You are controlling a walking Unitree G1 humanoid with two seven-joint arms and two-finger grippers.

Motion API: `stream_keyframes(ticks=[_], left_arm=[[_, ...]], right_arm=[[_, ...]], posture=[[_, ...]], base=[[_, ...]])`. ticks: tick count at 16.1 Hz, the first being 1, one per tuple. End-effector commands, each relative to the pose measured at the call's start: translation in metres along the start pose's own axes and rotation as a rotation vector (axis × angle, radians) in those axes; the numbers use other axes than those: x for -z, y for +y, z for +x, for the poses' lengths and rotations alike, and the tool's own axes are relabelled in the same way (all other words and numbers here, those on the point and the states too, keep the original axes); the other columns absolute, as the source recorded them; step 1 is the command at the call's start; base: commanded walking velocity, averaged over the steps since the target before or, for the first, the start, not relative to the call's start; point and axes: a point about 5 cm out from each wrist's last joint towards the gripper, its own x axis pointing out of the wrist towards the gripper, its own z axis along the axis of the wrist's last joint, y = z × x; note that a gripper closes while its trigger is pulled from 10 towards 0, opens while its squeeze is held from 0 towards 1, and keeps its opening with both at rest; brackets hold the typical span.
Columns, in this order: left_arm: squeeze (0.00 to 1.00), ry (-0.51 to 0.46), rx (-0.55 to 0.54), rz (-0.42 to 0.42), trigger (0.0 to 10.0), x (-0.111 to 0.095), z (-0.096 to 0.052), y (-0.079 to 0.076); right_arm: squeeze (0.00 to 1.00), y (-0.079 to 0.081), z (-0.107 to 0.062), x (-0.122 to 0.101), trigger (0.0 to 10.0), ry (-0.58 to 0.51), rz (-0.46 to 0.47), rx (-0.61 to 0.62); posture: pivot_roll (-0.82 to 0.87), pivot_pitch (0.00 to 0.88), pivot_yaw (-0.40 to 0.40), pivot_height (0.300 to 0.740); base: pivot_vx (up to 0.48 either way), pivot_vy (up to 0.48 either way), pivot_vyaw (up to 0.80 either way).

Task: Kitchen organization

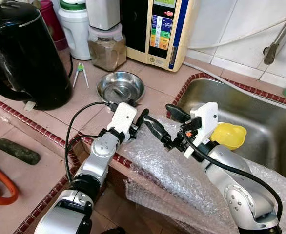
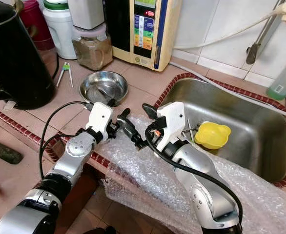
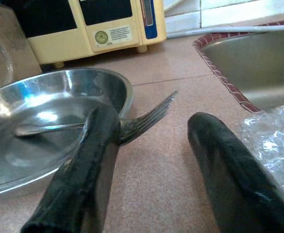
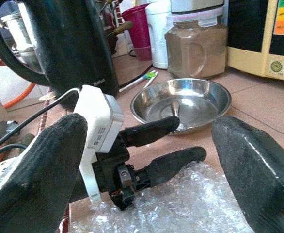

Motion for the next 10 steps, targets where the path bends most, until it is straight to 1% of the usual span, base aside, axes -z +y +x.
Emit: stream_keyframes(ticks=[1,2,3,4,5,6,10], left_arm=[[0.0,0.005,0.016,0.013,0.0,-0.0002,0.0022,-0.0031],[0.0,0.004,0.012,0.014,0.0,-0.0001,0.0022,-0.0027],[0.0,0.003,0.006,0.016,0.0,0.0011,0.0016,-0.0023],[0.0,0.003,0.003,0.016,0.0,0.0014,0.0012,-0.0021],[0.0,0.0,-0.002,0.017,0.0,0.0016,0.0006,-0.0014],[0.0,-0.002,-0.005,0.017,0.0,0.0015,0.0003,-0.0005],[0.0,0.009,-0.026,0.026,0.0,0.0044,-0.002,0.0021]], right_arm=[[0.61,0.0042,-0.002,-0.0037,10.0,-0.009,0.0,-0.033],[0.55,0.0057,-0.0024,-0.0041,10.0,-0.008,0.007,-0.051],[0.42,0.0069,-0.0035,-0.0033,10.0,0.0,0.007,-0.066],[0.42,0.0068,-0.0038,-0.0029,10.0,0.002,0.007,-0.066],[0.38,0.0071,-0.004,-0.0023,10.0,0.006,0.009,-0.069],[0.29,0.0078,-0.0038,-0.0014,10.0,0.01,0.013,-0.075],[0.27,0.0079,-0.0037,0.0014,10.0,0.012,0.036,-0.071]], posture=[[-0.03,0.085,-0.02,0.74],[-0.03,0.086,-0.02,0.74],[-0.03,0.087,-0.02,0.74],[-0.03,0.086,-0.02,0.74],[-0.03,0.087,-0.02,0.74],[-0.03,0.088,-0.02,0.74],[-0.02,0.089,-0.021,0.74]], base=[[0.0,0.0,0.0],[0.0,0.0,0.0],[0.0,0.0,0.0],[0.0,0.0,0.0],[0.0,0.0,0.0],[0.0,0.0,0.0],[0.0,0.0,0.0]])
